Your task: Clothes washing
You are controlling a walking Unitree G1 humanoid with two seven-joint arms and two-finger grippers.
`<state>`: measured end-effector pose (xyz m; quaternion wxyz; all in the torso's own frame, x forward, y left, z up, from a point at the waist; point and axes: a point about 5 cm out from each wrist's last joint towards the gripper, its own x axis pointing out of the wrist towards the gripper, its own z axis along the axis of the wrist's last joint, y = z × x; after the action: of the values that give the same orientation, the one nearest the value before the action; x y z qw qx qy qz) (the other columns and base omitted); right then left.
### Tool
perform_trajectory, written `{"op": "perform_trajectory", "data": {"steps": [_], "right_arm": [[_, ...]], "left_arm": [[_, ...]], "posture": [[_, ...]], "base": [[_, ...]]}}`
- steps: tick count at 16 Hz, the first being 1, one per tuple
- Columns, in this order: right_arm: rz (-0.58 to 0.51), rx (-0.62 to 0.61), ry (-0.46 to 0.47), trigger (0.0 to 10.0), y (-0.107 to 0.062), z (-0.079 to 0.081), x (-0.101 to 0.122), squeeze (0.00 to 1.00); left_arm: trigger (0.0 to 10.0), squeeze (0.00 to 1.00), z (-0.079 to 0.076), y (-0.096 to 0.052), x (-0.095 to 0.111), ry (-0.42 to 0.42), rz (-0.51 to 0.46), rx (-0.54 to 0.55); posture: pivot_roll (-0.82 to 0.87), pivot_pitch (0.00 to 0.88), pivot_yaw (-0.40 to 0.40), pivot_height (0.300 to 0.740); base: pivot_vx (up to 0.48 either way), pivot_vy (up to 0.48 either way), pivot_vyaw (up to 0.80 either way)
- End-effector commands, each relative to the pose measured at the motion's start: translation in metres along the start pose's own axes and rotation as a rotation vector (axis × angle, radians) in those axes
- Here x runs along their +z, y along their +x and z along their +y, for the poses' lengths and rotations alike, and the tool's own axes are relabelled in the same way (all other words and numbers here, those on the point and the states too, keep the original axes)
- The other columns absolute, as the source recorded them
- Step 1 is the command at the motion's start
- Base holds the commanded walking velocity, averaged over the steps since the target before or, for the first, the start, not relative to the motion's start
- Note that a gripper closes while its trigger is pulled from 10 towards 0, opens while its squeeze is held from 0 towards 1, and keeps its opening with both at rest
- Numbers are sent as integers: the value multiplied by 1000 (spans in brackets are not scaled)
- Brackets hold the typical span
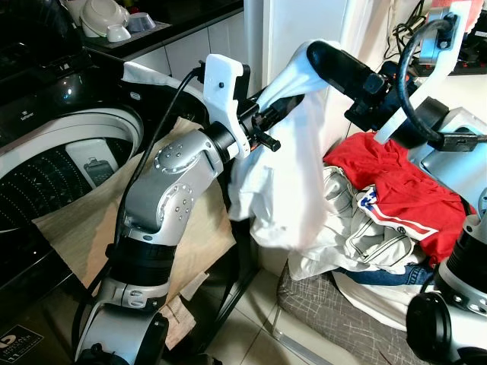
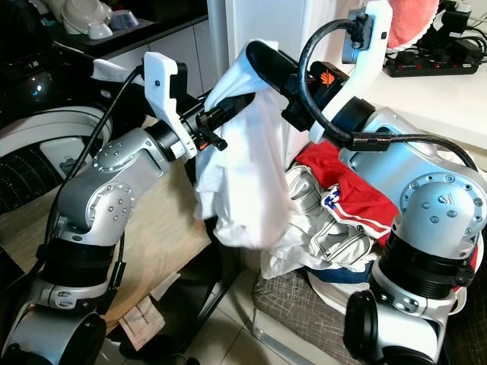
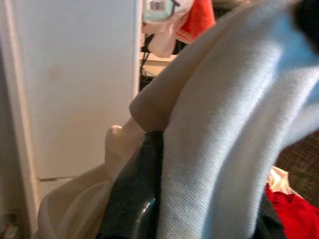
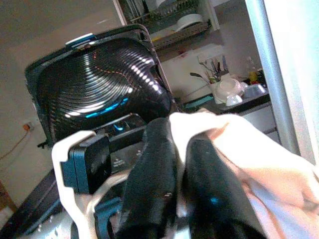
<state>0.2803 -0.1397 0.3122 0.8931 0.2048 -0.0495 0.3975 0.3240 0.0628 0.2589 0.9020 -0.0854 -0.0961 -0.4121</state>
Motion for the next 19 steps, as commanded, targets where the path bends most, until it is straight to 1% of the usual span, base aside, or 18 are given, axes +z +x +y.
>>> {"op": "perform_trajectory", "data": {"steps": [1,3,4,5,6,7,8,9,10,11,12,13,14,15,16,17,18,19], "right_arm": [[-19,10,-22,10000,-2,4,3,1000],[38,-38,-39,10000,-10,0,-5,1000],[116,-58,-95,10000,-19,-2,-12,1000],[153,-101,-110,10000,-24,-6,-16,1000],[209,-179,-144,10000,-34,-14,-22,1000],[264,-236,-187,10000,-44,-20,-28,1000],[300,-269,-214,10000,-51,-23,-32,0],[308,-281,-222,10000,-55,-23,-34,0],[308,-283,-231,10000,-57,-22,-34,0],[309,-292,-250,10000,-59,-21,-36,0],[305,-327,-271,10000,-63,-22,-39,0],[305,-335,-278,10000,-64,-23,-39,0],[307,-350,-282,10000,-66,-24,-41,0],[318,-379,-281,10000,-71,-26,-43,0],[335,-416,-285,10000,-74,-30,-45,0],[364,-456,-301,10000,-80,-34,-47,0],[371,-395,-304,10000,-79,-30,-50,0],[372,-333,-304,10000,-77,-23,-51,0]], "left_arm": [[0,0,11,-3,7,20,-9,53],[0,0,24,-2,15,42,-27,109],[0,0,32,-1,22,66,-43,140],[0,0,38,1,27,81,-50,162],[0,0,51,5,39,135,-64,221],[0,0,70,8,55,246,-64,319],[0,0,91,7,74,401,-53,456],[0,0,108,2,94,587,-36,586],[0,0,115,-2,103,680,-11,640],[0,0,134,-14,112,829,70,781],[0,0,158,-37,113,986,210,953],[0,0,163,-42,112,1011,239,989],[0,0,169,-50,111,1055,276,1036],[0,0,180,-64,105,1102,388,1102],[7647,0,185,-73,100,1127,456,1132],[10000,0,192,-83,85,1103,570,1128],[10000,0,195,-89,64,1050,699,1082],[10000,427,196,-92,56,1013,738,1080]], "posture": [[-72,0,79,740],[-68,0,78,740],[-60,0,71,740],[-60,0,71,740],[-60,0,69,740],[-66,0,77,740],[-71,0,88,740],[-75,0,96,740],[-78,0,104,740],[-83,0,113,740],[-88,0,122,740],[-88,0,122,740],[-91,0,130,740],[-94,0,135,740],[-96,0,136,740],[-94,0,129,740],[-92,0,127,740],[-92,0,127,740]], "base": [[0,0,0],[0,0,0],[0,0,0],[0,0,0],[0,0,0],[0,0,0],[0,0,0],[0,0,0],[0,0,0],[0,0,0],[0,0,0],[0,0,0],[0,0,0],[0,0,0],[0,0,0],[0,0,0],[0,0,0],[0,0,0]]}}
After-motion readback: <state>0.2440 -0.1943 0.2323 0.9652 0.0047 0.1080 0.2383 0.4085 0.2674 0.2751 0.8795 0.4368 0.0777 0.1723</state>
